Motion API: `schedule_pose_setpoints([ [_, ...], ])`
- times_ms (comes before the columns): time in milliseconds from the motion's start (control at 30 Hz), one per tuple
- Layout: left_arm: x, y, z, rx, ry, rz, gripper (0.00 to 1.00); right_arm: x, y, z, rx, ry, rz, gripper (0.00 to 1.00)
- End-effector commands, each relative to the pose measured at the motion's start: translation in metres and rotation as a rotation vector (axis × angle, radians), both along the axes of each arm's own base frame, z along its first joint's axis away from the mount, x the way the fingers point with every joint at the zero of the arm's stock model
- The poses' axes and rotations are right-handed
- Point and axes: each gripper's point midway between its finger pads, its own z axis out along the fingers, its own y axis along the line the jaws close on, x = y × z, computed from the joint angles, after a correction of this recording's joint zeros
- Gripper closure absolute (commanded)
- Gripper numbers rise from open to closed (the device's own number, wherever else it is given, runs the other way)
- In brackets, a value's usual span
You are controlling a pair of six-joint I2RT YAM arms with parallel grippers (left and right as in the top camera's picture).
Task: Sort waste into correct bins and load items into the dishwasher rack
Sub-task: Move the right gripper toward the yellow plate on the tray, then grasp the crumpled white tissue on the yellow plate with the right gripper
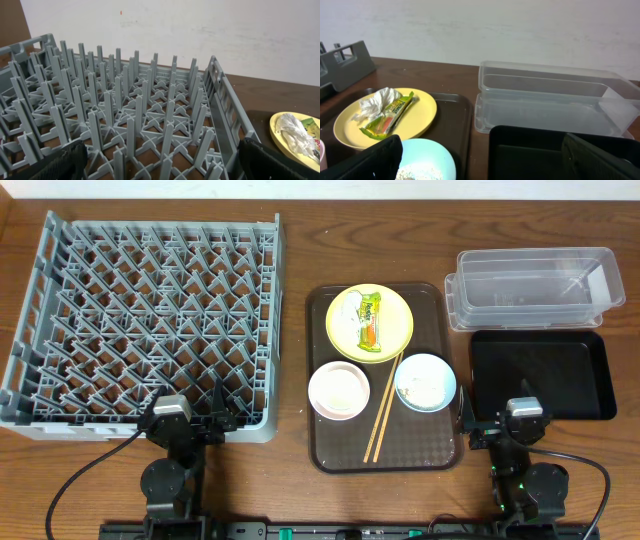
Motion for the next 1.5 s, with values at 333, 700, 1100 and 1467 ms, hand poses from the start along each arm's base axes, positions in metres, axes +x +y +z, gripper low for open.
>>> schedule_pose_setpoints([
  [333, -0.001, 0.003, -0.017, 0.000, 0.058, 0.020, 0.02, 0.000, -0.003, 0.000, 0.000, -0.003, -0.012, 0.01],
  [700, -0.002, 0.003, -0.010, 0.000, 0.066, 0.020, 0.02, 0.000, -0.003, 0.007, 0.044, 0.005, -0.015, 0.01],
  [1100, 0.004, 0.004, 0.013, -0.005, 0.349, 0.026, 0.02, 0.031, 0.008, 0.056, 0.040, 0.143, 0.039, 0.01],
  [1467, 0.010, 0.003, 0.027, -0.031, 0.824, 0.025, 0.02, 0.097, 0.062, 0.074, 0.026, 0.594, 0.308, 0.01],
])
